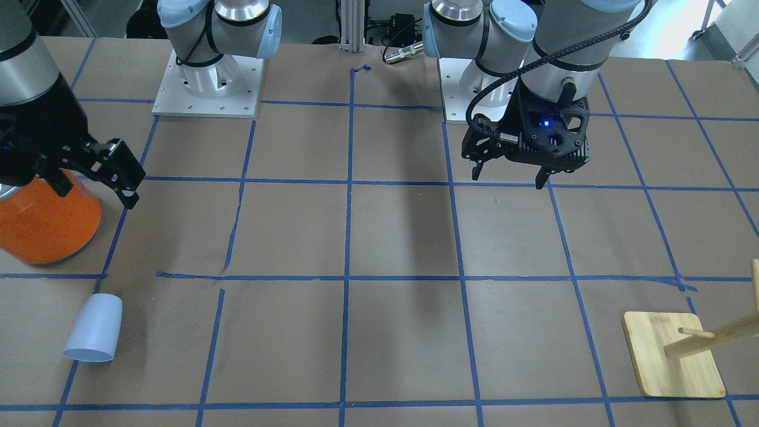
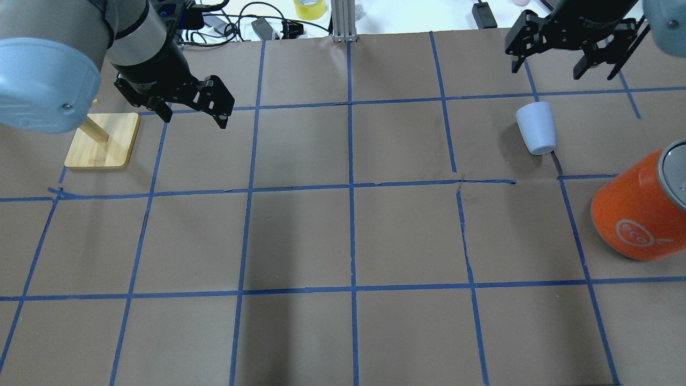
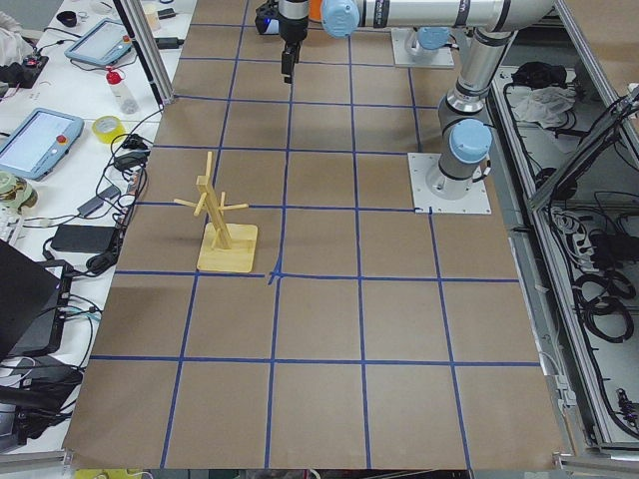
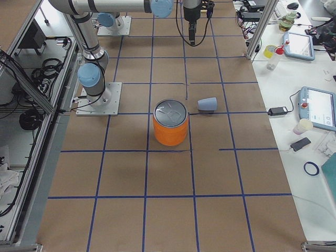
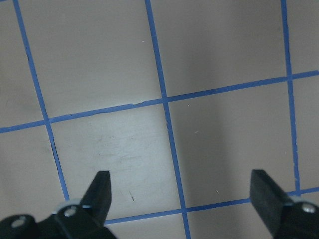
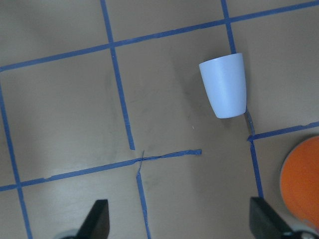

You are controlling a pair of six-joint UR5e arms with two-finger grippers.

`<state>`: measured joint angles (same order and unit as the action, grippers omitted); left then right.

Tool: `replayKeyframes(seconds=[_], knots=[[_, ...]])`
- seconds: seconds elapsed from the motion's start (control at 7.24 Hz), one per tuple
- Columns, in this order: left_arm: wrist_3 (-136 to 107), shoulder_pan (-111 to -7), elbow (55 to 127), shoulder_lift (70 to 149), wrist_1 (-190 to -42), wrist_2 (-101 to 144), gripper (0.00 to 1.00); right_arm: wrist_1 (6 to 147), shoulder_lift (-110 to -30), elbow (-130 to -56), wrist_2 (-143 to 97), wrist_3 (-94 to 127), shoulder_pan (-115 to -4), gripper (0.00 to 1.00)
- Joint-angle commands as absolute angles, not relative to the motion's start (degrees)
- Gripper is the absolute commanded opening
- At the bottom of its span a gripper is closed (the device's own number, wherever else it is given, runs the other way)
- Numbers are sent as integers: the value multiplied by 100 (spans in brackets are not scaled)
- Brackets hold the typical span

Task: Flip cup
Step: 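Lower the right gripper onto the pale blue cup and grasp it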

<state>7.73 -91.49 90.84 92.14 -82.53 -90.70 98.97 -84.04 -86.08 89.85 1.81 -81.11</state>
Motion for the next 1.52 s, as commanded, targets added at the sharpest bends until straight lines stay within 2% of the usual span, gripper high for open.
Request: replayKeyframes(seconds=[0.0,0.69,1.11,1.24,1.38], knots=[[773,-9149,9088,9211,-8253,-9070,100,10447,-7790,-8701,8982,-673,-7674,100],[773,-9149,9149,9211,-8244,-9062,100,12119,-6050,-8912,8668,-1905,-7163,99],[773,-9149,9150,9211,-8235,-9062,100,12586,-5564,-8912,8657,-1916,-7163,100],[773,-9149,9158,9211,-8244,-9062,100,12577,-5503,-8912,8657,-1916,-7163,95],[773,-9149,9158,9211,-8235,-9062,100,12577,-5493,-8912,8675,-1925,-7163,82]])
